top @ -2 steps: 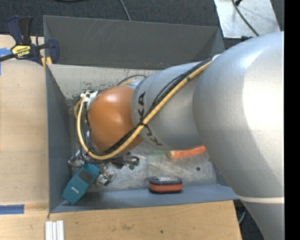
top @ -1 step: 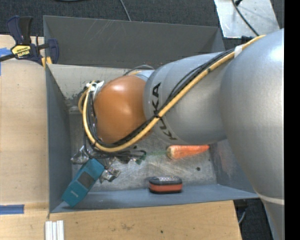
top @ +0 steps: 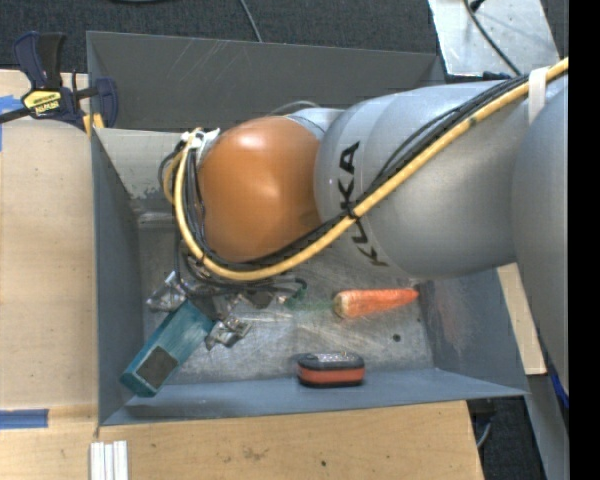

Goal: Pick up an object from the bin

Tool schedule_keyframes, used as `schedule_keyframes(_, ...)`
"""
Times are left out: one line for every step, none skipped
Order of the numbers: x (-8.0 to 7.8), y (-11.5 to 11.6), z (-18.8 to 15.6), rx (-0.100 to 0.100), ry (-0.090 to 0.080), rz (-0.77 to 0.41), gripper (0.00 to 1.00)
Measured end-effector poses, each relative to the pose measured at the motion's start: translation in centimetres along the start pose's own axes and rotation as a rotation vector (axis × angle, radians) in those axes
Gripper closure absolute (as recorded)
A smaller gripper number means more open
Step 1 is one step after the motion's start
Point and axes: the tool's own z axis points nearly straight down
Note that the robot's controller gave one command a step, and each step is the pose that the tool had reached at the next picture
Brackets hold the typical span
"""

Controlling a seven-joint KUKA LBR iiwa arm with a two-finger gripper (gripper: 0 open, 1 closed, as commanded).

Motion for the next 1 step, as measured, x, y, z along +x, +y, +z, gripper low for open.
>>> schedule_keyframes(0.47,-0.25,-7.02,-0.002,0.003,-0.009,1.0)
